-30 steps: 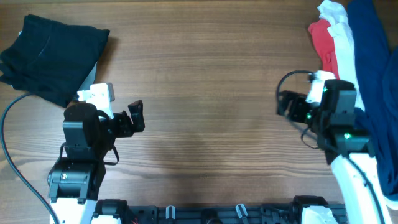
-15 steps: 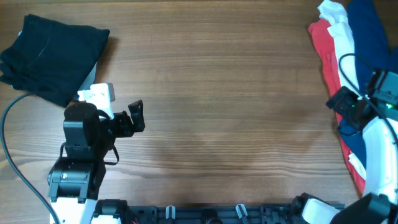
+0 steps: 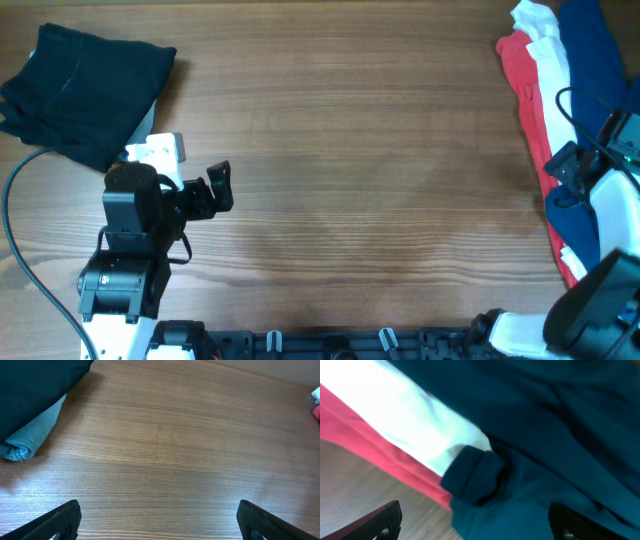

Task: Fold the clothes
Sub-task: 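Reach the right gripper to the teal polo shirt on the right pile and grasp it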

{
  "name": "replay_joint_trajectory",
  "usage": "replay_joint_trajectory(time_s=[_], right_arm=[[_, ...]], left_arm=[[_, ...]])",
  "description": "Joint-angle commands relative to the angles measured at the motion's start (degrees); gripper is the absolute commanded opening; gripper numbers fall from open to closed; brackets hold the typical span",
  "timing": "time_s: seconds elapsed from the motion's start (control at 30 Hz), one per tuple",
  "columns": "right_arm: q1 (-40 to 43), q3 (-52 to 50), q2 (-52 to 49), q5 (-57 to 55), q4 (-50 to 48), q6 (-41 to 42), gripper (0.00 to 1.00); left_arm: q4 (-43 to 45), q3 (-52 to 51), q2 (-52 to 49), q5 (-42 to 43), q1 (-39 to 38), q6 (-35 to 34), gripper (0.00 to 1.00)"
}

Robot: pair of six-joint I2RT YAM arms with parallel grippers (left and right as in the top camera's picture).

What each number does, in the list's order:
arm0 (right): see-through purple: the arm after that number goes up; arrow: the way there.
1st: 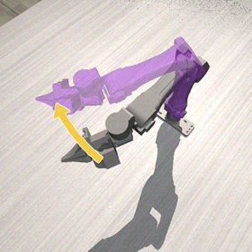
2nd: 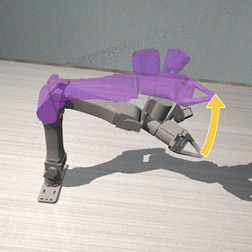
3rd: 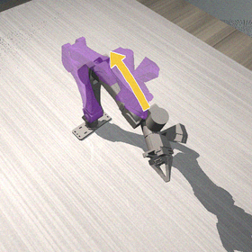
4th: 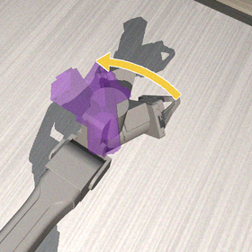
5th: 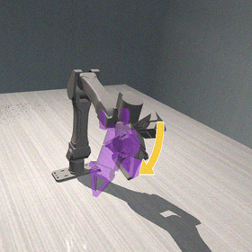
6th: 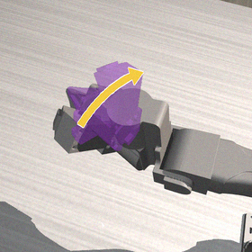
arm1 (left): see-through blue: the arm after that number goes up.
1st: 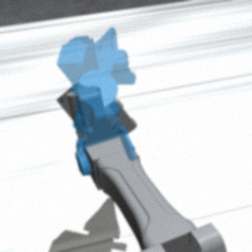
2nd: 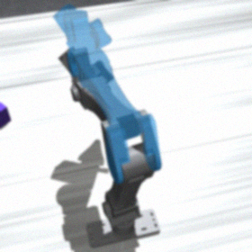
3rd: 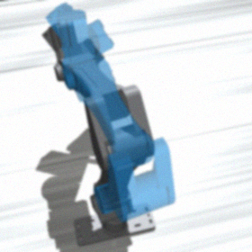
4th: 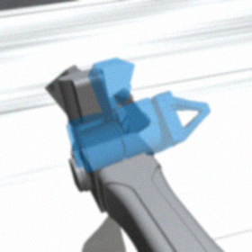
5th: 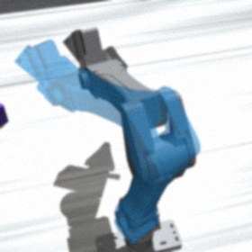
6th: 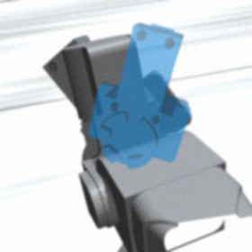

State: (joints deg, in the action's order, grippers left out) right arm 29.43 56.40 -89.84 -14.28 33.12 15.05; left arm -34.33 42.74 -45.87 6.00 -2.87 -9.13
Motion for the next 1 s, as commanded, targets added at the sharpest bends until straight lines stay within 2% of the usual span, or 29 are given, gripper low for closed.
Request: replay_joint_trajectory(time_s=[0.0, 0.17, 0.27, 0.37, 0.4, 0.43, 0.47, 0.5, 0.63, 0.7, 0.97], right_arm=[[0.11, 0.9, -4.35, -2.54, -0.2, -1.57, 0.93], [0.11, 0.9, -6.36, -5.25, -0.98, -1.44, 0.87], [0.11, 0.9, -6.36, -5.27, -1.7, -1.38, 0.86], [0.11, 0.9, -6.36, -5.73, -3.02, -1.38, 0.8], [0.11, 0.9, -6.36, -6.16, -3.21, -1.36, 0.76], [0.11, 0.9, -6.36, -6.54, -3.3, -1.36, 0.66], [0.11, 0.9, -6.36, -6.56, -3.3, -1.36, 0.63], [0.11, 0.9, -6.36, -6.58, -3.32, -1.36, 0.48], [0.11, 0.9, -6.36, -6.54, -3.58, -1.36, 0.16], [0.11, 0.9, -6.36, -6.54, -3.58, -1.36, 0.06], [0.11, 3.21, -2.86, -6.91, -2.16, -1.55, 0.04]], left_arm=[[0.22, 0.98, -0.02, -1.16, 0.39, -0.35, 1.0], [0.2, 0.98, -0.02, -1.11, 0.39, -0.35, 1.0], [0.2, 0.98, -0.02, -1.14, 0.39, -0.35, 1.0], [0.22, 0.98, -0.02, -1.11, 0.39, -0.35, 1.0], [0.22, 0.98, -0.02, -1.14, 0.39, -0.35, 1.0], [0.2, 0.98, -0.02, -1.14, 0.39, -0.35, 1.0], [0.2, 0.98, -0.02, -1.11, 0.39, -0.35, 1.0], [0.2, 0.98, -0.02, -1.11, 0.39, -0.35, 1.0], [0.2, 0.98, -0.02, -1.14, 0.39, -0.35, 1.0], [0.22, 0.98, -0.02, -1.14, 0.39, -0.35, 1.0], [0.22, 0.98, -0.02, -1.14, 0.39, -0.35, 1.0]])
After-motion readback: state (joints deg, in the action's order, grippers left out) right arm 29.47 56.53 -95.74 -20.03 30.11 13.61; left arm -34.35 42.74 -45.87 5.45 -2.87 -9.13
